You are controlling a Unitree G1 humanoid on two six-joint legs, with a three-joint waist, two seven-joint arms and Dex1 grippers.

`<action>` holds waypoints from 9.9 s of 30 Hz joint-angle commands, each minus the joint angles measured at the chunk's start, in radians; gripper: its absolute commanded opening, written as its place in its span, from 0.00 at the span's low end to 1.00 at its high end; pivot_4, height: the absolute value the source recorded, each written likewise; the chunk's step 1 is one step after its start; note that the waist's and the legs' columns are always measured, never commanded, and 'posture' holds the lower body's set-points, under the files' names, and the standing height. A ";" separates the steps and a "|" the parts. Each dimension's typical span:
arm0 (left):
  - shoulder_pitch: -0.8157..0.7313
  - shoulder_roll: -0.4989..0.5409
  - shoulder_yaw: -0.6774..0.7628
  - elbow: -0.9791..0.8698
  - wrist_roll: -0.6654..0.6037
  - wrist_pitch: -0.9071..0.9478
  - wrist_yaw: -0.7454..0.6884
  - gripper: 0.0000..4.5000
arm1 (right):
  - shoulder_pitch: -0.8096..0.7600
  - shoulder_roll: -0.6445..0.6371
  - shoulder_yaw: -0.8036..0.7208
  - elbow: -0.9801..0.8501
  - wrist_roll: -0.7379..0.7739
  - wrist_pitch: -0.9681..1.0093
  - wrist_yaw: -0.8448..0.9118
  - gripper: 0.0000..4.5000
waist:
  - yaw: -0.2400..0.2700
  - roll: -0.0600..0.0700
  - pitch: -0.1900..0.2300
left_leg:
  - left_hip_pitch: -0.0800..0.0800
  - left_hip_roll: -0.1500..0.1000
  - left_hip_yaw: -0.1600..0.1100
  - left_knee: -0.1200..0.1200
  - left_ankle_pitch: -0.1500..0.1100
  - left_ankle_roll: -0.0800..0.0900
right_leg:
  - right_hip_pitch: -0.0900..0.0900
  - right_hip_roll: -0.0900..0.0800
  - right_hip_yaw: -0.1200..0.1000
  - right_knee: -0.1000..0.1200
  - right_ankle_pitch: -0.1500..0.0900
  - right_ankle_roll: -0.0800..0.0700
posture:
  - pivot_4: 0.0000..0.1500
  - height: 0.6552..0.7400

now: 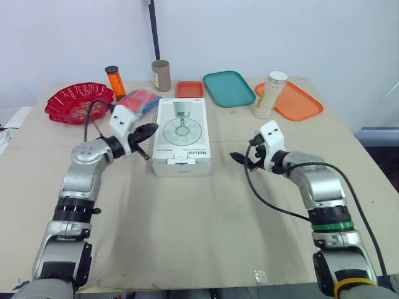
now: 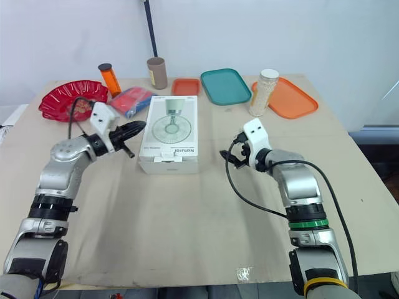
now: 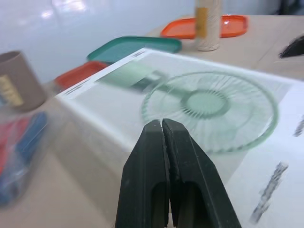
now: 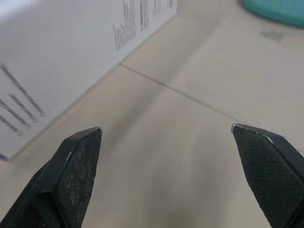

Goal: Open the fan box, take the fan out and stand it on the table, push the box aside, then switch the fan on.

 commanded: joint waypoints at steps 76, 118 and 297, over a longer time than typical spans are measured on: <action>0.084 0.096 -0.027 -0.080 0.021 0.073 -0.053 0.03 | 0.184 -0.132 0.264 -0.274 0.172 -0.157 0.451 1.00 | 0.003 -0.003 -0.002 | 0.002 0.000 -0.001 0.002 -0.001 0.001 | 0.003 0.000 0.000 0.000 0.000 0.000 | 1.00 1.00; 0.100 0.120 0.089 -0.114 -0.066 0.050 -0.021 0.03 | -0.048 0.152 0.132 -0.032 0.194 -0.153 0.131 1.00 | 0.004 -0.004 -0.002 | 0.002 0.001 -0.002 0.002 0.001 -0.002 | 0.001 0.000 -0.001 0.000 0.001 -0.001 | 1.00 1.00; 0.284 0.195 -0.072 -0.566 -0.080 0.288 -0.068 0.00 | -0.255 0.148 0.293 0.076 0.016 0.041 0.120 0.01 | 0.001 -0.005 -0.003 | 0.000 0.001 -0.002 0.002 -0.002 -0.001 | 0.000 0.000 -0.001 -0.001 0.001 -0.001 | 1.00 1.00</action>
